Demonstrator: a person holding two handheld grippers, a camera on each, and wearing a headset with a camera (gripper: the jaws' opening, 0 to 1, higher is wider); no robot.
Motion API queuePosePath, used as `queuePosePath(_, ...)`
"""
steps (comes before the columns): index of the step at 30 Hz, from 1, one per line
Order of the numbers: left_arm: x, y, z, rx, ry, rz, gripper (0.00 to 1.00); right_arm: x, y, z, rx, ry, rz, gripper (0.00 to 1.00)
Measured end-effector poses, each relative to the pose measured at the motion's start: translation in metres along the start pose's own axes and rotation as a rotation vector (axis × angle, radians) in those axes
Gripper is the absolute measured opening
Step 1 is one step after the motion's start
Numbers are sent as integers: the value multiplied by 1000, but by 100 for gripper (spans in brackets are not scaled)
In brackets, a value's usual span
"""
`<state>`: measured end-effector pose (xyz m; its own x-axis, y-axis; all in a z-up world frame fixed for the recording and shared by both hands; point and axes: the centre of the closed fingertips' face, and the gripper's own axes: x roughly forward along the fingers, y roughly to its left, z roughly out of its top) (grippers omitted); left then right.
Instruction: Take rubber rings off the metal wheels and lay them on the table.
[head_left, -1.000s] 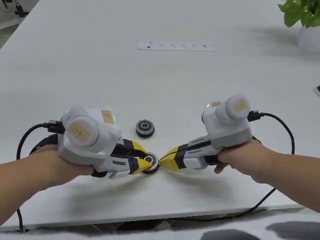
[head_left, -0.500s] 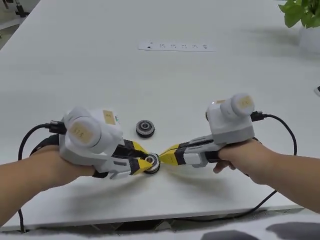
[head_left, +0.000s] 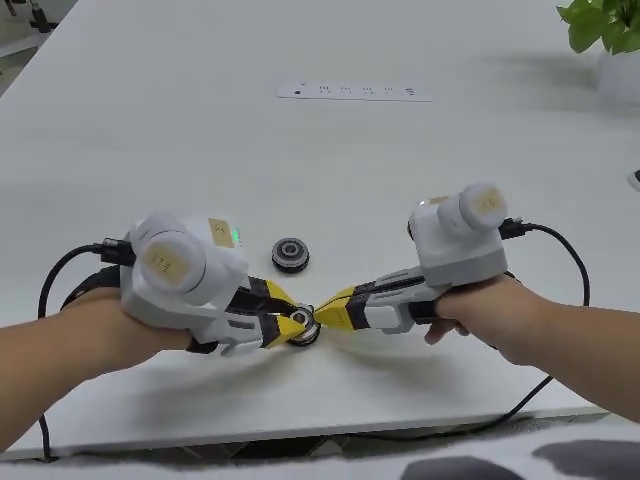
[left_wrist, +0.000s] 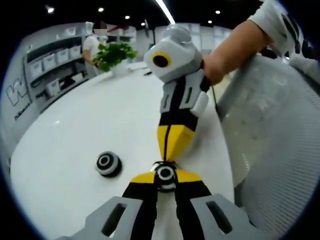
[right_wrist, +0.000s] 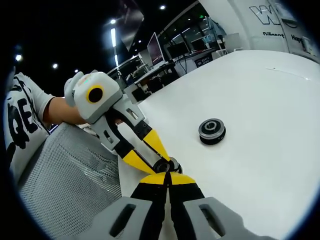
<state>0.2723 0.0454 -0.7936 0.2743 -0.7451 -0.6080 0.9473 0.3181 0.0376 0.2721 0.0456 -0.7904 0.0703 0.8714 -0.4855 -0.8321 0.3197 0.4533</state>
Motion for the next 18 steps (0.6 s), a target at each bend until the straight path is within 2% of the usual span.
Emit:
queuePosePath(14,-1,-1,0,2,-1,-1,13,3,9,3,-15,-5,19,0)
queuePosePath(16,-1,-1,0,2,-1,-1,13,5,17,5,-6,-15,58,0)
queuePosePath(18,-1,-1,0,4,-2,0,13,7,18,5,-37,-6,45,0)
